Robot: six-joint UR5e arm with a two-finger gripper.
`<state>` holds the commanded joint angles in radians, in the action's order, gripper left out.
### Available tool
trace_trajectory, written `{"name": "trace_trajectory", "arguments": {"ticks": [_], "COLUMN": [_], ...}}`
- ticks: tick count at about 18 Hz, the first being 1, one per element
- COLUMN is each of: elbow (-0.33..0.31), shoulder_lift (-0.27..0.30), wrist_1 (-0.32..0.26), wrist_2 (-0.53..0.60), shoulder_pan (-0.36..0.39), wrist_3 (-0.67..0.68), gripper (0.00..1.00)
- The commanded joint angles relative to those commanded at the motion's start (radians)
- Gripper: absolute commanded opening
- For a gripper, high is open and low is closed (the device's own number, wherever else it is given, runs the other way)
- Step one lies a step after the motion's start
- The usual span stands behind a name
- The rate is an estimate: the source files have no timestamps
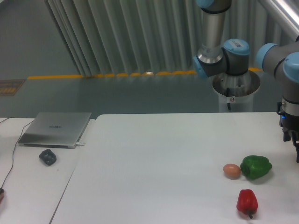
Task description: Place the triangular bread on the table
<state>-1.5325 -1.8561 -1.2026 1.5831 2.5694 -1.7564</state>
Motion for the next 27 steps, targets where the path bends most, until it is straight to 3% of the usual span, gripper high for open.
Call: {"name": "trace_trajectory", "arguments": {"ticks": [3,8,12,19,24,27], "elbow": [0.009,0.015,0.017,0.020,0.012,0.008], "shoulder_lift": [0.002,0.000,0.002,-0.005,-0.028,-0.051], "wrist_1": [0.002,-0.002,-0.008,-0.006,-0.005,-0.008], "wrist_2": [0.002,0.087,0.069,-0.089,-0.095,-0.094], "shoulder_pan": [0.017,0.051,0.126,0.333,0.342,0.339], "wrist_3": [-0.021,-0.250,-0.258,-0.160,0.023,0.026], "gripper": [1.00,1.00,1.00,1.00,1.00,1.00]}}
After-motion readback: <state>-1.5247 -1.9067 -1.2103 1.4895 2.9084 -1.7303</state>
